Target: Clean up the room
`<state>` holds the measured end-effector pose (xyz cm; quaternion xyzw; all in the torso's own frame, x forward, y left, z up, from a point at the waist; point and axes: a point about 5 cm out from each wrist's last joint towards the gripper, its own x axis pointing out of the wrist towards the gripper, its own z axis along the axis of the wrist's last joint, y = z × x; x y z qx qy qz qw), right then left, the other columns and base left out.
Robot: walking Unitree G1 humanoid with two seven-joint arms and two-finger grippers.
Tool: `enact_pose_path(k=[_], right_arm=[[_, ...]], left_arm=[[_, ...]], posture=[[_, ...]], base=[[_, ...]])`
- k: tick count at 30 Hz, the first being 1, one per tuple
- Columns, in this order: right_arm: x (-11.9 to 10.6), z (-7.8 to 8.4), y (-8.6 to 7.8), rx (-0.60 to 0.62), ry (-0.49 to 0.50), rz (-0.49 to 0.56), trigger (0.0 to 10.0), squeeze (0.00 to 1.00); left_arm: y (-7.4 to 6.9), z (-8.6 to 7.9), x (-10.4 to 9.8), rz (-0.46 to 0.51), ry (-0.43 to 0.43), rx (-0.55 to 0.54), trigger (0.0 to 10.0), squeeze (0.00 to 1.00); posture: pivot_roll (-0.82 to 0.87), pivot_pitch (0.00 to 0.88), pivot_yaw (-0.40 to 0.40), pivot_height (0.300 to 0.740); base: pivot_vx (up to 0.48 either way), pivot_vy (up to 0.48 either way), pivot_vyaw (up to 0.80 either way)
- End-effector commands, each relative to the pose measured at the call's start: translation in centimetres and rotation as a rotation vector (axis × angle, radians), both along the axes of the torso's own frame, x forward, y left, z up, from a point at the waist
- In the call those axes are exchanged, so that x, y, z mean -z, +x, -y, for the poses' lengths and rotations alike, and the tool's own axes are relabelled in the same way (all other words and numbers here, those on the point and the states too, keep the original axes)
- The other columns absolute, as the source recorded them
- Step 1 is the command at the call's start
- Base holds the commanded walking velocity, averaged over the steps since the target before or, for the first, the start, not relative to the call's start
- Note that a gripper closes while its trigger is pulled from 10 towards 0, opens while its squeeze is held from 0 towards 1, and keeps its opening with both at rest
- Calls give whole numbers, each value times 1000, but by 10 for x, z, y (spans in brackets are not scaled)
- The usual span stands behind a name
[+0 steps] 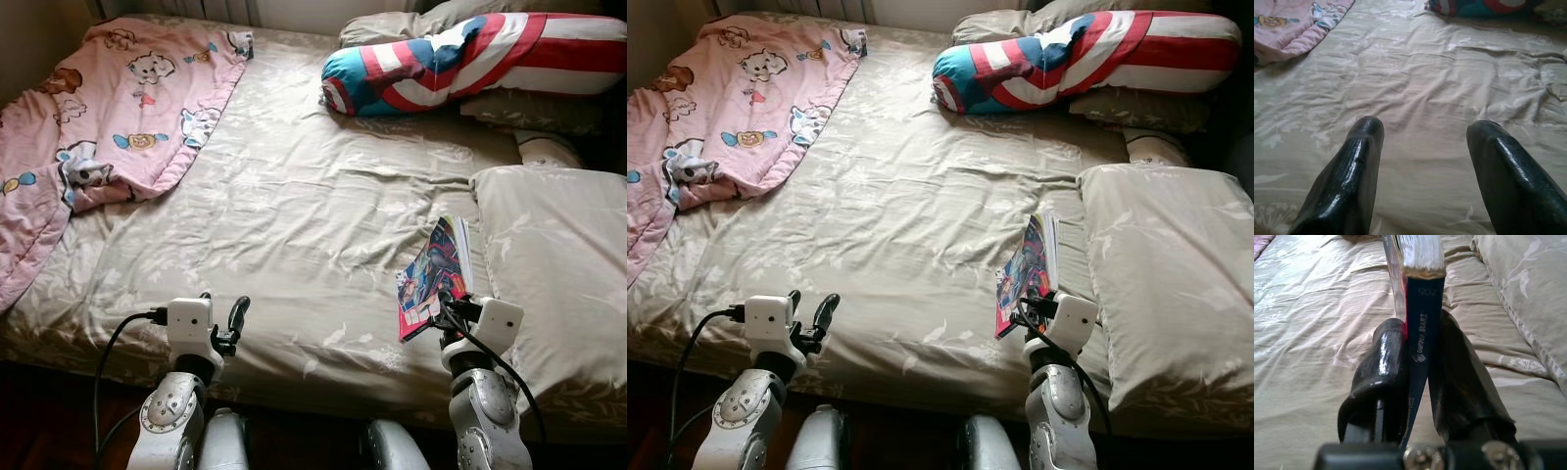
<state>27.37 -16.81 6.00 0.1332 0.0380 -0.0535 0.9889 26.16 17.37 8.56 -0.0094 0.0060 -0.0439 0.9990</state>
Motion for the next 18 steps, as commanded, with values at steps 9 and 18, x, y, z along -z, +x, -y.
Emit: enact_pose_path(k=[9,18], right_arm=[[-4,-2,0,-20,-8,17,10000,0],[0,1,7,-3,45,6,10000,0]], left_arm=[[-3,3,2,-19,-5,10,10000,0],[-3,3,2,-22,-4,13,10000,0]], posture=[[85,207,-74,646],[91,213,-68,646]], base=[[339,0,0],[138,0,0]])
